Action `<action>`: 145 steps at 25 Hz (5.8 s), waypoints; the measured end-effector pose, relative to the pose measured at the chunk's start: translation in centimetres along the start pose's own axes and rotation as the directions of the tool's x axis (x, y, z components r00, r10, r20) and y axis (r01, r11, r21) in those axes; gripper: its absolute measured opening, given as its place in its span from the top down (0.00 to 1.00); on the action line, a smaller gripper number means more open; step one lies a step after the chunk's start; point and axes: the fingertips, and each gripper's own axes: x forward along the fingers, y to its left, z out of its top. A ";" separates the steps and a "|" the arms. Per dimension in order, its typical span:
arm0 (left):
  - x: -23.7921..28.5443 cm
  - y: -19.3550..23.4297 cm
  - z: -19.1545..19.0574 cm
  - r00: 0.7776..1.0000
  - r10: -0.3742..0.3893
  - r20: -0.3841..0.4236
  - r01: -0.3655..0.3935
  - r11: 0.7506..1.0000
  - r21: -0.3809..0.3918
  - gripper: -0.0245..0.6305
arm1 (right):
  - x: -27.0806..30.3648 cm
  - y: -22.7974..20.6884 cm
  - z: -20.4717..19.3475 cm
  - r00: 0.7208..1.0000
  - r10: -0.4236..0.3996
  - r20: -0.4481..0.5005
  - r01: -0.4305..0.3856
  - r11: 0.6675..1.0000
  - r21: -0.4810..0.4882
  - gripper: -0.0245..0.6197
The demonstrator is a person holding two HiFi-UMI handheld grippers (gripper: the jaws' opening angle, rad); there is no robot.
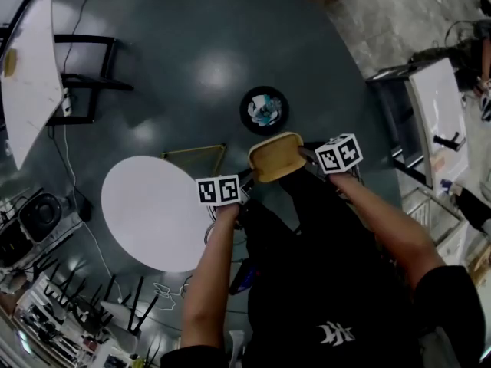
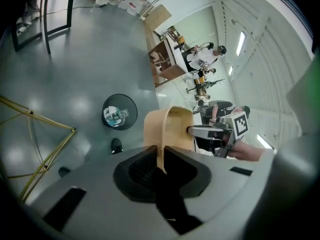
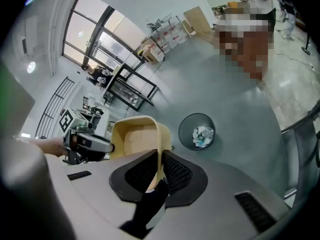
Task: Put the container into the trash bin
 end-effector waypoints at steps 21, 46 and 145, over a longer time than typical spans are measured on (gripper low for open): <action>14.6 13.6 5.7 0.990 0.127 0.070 -0.121 0.989 -0.081 0.91 | 14.3 -14.4 3.8 0.999 -0.031 0.021 0.031 0.999 0.013 0.87; 23.0 23.1 9.5 0.977 0.171 0.131 -0.153 0.979 -0.135 0.92 | 23.1 -22.0 4.9 0.997 -0.077 0.016 0.077 0.996 -0.032 0.87; -41.8 -25.0 -2.1 0.371 -0.362 0.855 -0.300 0.824 0.480 0.96 | -21.0 47.5 11.9 0.507 0.821 -0.264 -0.550 0.072 -0.832 0.90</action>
